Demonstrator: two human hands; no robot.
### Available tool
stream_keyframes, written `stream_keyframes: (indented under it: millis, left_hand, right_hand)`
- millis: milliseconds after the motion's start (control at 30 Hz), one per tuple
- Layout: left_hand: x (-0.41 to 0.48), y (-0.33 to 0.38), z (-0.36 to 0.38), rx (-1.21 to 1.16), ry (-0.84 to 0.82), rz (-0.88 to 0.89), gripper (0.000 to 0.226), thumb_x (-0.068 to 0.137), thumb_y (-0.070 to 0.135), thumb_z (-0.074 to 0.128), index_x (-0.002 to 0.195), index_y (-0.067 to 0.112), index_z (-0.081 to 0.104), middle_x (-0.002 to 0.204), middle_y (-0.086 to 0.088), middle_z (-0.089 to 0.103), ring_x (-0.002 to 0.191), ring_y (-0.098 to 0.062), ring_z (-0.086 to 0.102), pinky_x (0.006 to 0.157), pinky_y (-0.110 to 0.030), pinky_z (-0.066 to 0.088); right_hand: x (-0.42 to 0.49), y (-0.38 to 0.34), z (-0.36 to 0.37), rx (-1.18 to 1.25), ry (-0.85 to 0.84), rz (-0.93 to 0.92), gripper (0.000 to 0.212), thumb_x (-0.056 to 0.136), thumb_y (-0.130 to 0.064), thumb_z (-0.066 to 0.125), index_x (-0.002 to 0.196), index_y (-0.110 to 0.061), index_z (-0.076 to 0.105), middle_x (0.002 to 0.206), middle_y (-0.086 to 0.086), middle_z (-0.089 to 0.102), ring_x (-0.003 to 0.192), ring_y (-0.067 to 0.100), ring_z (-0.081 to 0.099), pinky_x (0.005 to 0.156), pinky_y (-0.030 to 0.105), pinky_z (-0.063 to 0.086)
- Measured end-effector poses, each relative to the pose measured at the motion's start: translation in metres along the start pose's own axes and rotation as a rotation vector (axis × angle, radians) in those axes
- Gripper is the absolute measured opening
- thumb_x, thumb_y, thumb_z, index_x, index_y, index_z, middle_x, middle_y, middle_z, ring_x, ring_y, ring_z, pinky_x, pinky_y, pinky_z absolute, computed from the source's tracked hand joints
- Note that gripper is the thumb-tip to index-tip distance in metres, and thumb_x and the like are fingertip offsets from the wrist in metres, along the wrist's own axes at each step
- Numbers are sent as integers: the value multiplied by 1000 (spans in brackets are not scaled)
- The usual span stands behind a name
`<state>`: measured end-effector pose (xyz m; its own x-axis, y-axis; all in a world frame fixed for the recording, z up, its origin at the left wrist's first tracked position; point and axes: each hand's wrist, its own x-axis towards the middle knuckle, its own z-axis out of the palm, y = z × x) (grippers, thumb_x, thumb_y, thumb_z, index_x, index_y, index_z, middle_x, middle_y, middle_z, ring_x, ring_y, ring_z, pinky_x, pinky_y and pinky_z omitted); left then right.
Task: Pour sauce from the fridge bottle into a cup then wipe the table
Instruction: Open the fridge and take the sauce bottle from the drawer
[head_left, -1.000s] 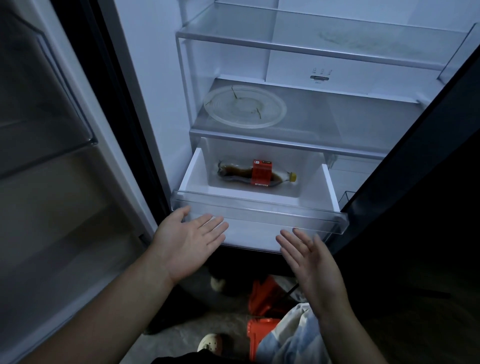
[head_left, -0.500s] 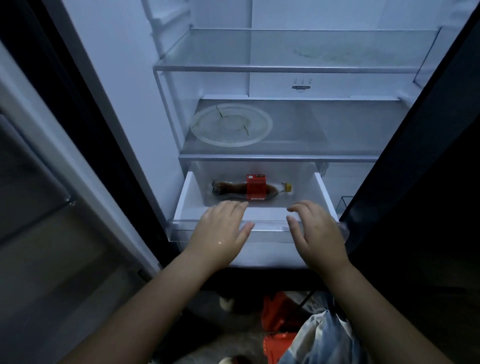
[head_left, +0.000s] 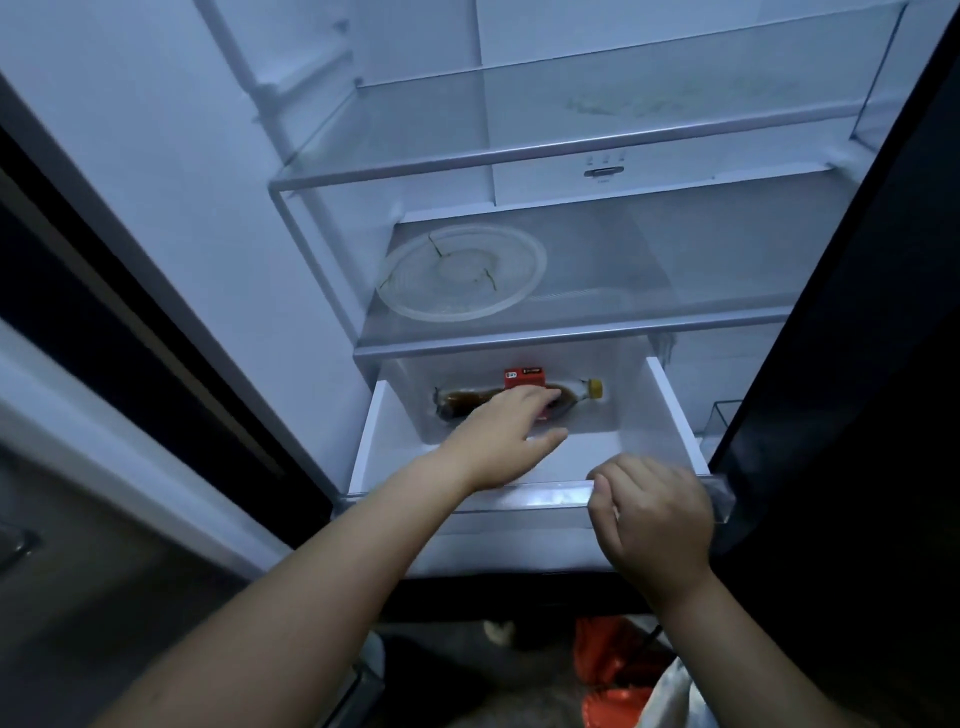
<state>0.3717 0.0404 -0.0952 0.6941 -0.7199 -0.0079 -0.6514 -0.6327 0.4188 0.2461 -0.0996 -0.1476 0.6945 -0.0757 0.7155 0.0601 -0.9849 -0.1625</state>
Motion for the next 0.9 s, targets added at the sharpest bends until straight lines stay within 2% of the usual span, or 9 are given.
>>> stream_keyframes:
  millis: [167,300,400,433,467,533,600,733,900]
  left_hand:
    - [44,-16,26,410,-82,136,60,94,41,46,146,14,29,154,-7,27,140,-23,26,111,-39,28]
    - [63,-26,35,634,-156,250,65,94,38,46,150,17,20,155,-5,23,136,-24,29,107,-36,27]
    - [73,-42,36,742,-201,229,67,94,37,44,151,18,13,156,-4,20,137,-24,29,102,-35,32]
    - [77,-49,37,755,-226,210,67,95,37,43,151,18,11,158,-5,15,142,-25,22,107,-37,29]
    - [80,-55,40,759,-255,192,69,95,37,43,152,17,9,160,-6,9,146,-25,10,115,-40,20]
    - [84,-64,44,758,-293,155,72,95,35,45,152,18,4,160,-6,-4,147,-25,-8,118,-45,0]
    - [87,-68,46,737,-297,111,74,96,31,46,152,20,0,160,-4,-10,146,-24,-12,117,-47,-3]
    - [92,-68,49,658,-256,28,79,93,21,55,152,23,2,160,-5,-4,146,-27,1,114,-51,15]
    - [96,-70,54,672,-179,-44,84,89,17,58,152,15,1,154,-13,16,139,-32,21,110,-47,23]
  right_hand:
    - [-1,1,1,-14,25,-9,32,90,-22,40,66,-18,60,65,-2,58,58,21,53,58,33,33]
    - [1,2,0,-12,28,-10,33,91,-23,38,66,-19,59,64,-2,56,58,22,52,58,34,32]
    - [2,2,0,-7,35,-10,34,91,-23,38,65,-19,59,64,-2,56,58,21,52,59,33,31]
    - [2,2,0,-2,36,-10,35,91,-23,37,65,-19,59,64,-2,56,57,21,52,59,33,31]
    - [3,2,0,2,35,-10,35,91,-23,37,64,-19,59,63,-3,56,57,21,52,59,33,31]
    - [2,1,0,2,31,-14,35,91,-23,36,64,-19,59,64,-3,57,58,21,52,59,32,31]
    - [2,2,0,2,27,-19,35,91,-23,37,65,-19,59,65,-3,58,58,21,53,60,32,32]
    - [2,2,1,-2,16,-21,33,90,-22,39,65,-19,60,65,-2,58,58,22,53,60,32,33]
    - [0,1,2,-4,8,-6,33,90,-22,39,65,-18,60,65,-3,59,59,21,54,59,32,36]
